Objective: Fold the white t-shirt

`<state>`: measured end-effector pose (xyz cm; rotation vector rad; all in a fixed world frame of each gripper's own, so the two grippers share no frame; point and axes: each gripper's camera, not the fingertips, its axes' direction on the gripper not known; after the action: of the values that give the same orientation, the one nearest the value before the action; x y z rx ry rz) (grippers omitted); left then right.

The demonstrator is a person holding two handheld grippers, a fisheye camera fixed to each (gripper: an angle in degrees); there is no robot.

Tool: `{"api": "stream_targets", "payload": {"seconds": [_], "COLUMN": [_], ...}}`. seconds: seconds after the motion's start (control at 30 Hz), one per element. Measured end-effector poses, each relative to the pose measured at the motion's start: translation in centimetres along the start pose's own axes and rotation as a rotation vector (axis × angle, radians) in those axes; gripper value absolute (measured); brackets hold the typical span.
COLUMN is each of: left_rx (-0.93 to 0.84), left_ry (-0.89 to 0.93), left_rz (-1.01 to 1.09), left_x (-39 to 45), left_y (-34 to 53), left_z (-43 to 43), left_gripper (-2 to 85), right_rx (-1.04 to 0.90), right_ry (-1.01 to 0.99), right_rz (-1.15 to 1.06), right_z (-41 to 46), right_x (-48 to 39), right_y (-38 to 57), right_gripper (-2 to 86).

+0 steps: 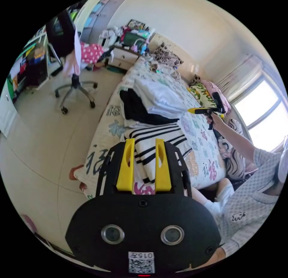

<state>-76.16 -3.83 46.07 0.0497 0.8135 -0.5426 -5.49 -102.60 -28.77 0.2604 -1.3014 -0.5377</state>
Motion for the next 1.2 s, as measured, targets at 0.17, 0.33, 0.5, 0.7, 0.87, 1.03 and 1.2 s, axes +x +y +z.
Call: {"api": "stream_targets", "payload": {"seconds": [0.17, 0.33, 0.5, 0.7, 0.87, 1.03, 1.2], "left_rx": [0.02, 0.068, 0.17, 0.193, 0.248, 0.259, 0.17], "left_ry": [0.042, -0.047, -0.134, -0.194, -0.075, 0.053, 0.071], "left_rz": [0.109, 0.105, 0.024, 0.029, 0.06, 0.199, 0.319], "left_x": [6.6, 12.2, 17.1, 26.0, 34.4, 43.8, 51.5], "left_y": [0.6, 1.7, 2.1, 3.8, 5.6, 8.6, 13.0], "left_z": [-0.1, -0.5, -3.0, -4.7, -5.3, -5.5, -3.7], "left_gripper": [10.9, 11.8, 14.8, 18.0, 18.0, 8.0, 15.5], "right_rx": [0.036, 0.163, 0.295, 0.388, 0.465, 0.513, 0.678], "right_ry": [-0.139, -0.147, -0.154, -0.069, 0.043, 0.171, 0.099], "right_rz": [0.084, 0.077, 0.044, -0.06, -0.115, -0.11, -0.074], "right_z": [1.0, -3.8, -12.7, -24.9, -34.2, -41.0, -48.2], "right_x": [-3.0, -8.9, -17.8, -29.2, -35.8, -37.2, -36.1], "right_y": [-2.8, -3.1, -2.3, 2.9, 10.3, 18.7, 29.0], "right_gripper": [4.6, 2.3, 1.6, 1.3, 1.3, 1.3, 1.3]}}
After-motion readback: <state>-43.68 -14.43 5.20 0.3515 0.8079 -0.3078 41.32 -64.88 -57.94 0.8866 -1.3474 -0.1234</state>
